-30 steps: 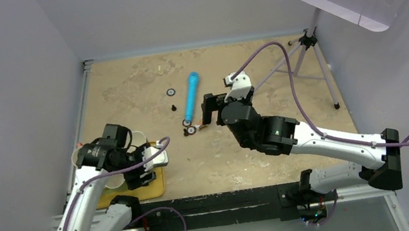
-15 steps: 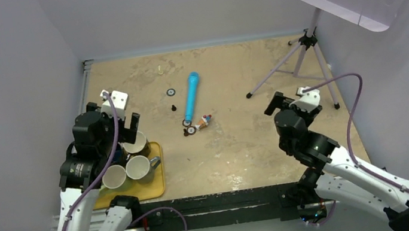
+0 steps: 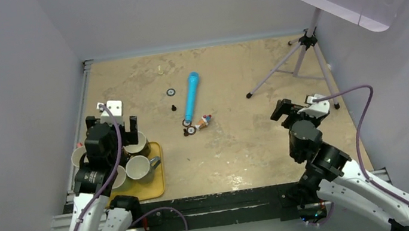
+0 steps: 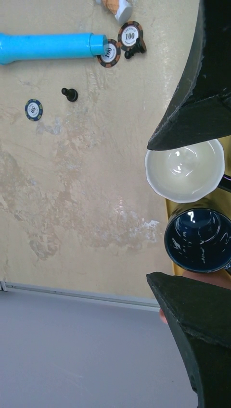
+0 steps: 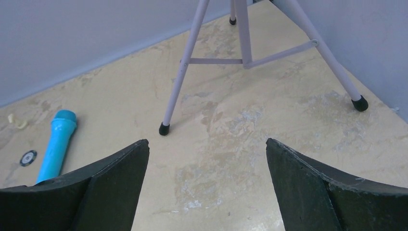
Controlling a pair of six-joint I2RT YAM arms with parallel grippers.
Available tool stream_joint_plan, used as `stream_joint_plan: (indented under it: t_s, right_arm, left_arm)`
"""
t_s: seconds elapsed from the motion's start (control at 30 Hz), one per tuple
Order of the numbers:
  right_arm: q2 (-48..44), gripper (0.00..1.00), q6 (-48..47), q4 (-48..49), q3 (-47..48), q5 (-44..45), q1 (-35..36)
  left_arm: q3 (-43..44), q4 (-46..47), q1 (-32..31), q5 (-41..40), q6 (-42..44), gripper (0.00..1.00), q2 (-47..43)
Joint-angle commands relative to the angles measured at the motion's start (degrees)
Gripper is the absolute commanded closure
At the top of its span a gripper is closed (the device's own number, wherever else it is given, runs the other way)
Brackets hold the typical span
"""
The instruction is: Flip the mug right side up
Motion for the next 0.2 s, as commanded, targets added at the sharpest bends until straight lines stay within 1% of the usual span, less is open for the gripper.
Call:
stream_joint_plan:
  t_s: [0.0,0.17]
  right_arm:
    - [-2.6,0.04,-1.2,2.8,-0.9,-1.6,0.1]
    - [-2.8,0.05,-2.1,4.7,-1.7,-3.2,0.1]
  left_arm:
    - [0.4,3.0,0.3,-0.8,-2.3,0.0,-1.0]
    - [-0.9,3.5,0.4,1.1,-2.3,0.0,-1.4]
